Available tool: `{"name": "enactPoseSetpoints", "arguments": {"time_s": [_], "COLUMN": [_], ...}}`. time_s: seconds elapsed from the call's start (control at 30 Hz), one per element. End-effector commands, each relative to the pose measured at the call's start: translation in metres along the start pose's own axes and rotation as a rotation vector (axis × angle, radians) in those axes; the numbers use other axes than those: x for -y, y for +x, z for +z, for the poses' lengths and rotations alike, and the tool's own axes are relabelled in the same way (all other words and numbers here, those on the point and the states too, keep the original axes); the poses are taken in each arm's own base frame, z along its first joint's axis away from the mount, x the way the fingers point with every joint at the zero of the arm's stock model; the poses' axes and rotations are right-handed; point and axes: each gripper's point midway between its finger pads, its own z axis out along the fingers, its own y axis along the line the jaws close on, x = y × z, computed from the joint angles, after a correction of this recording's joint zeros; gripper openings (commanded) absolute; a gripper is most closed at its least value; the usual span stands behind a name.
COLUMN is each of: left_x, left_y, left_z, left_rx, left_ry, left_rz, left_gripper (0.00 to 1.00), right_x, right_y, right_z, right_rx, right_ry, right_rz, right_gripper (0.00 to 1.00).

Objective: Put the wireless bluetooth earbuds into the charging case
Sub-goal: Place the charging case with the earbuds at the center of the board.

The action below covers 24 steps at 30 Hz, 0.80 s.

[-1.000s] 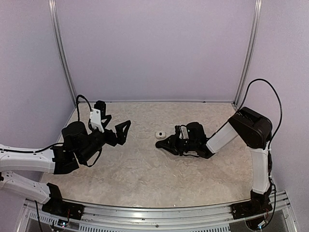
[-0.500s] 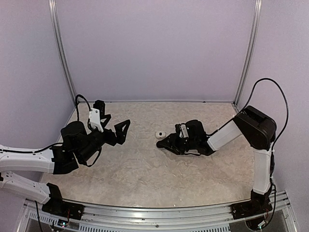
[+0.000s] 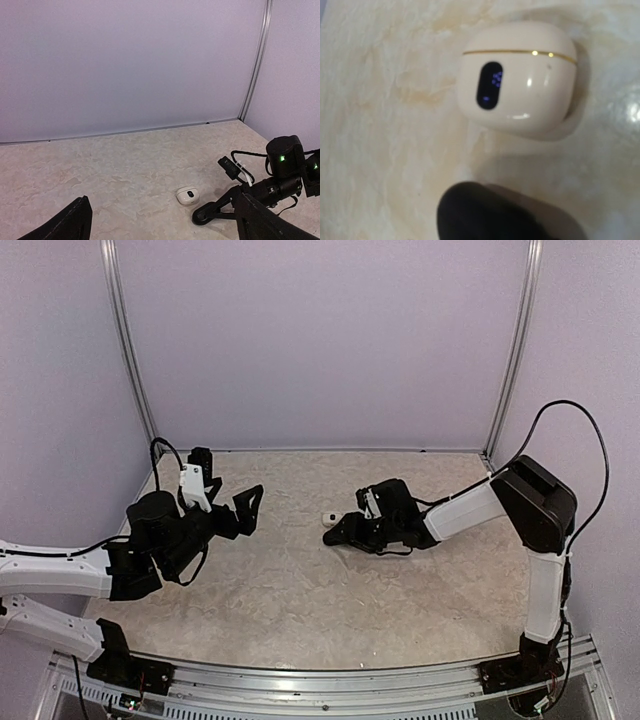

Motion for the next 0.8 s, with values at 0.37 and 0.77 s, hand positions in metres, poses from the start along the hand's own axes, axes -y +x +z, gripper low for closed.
{"name": "enactPoseSetpoints", "arguments": {"time_s": [0.37,0.77], "left_x": [-0.021,-0.022], "left_y": [-0.008,-0.005], "left_z": [0.004,0.007], "left_rx": [0.011,0.002], "left_ry": [-0.122,-0.123], "left_rz": [-0.016,-0.013], "left_gripper": [0.99,0.99], "right_x": [0.074,0.049], "right_y": [0.038,0.042], "right_z": [-0.008,0.0], "right_rx": [-0.121,-0.145], "right_ry": [0.334,0.232], "right_rz": [-0.049,-0.063], "right_gripper": [0.6,0.6]}}
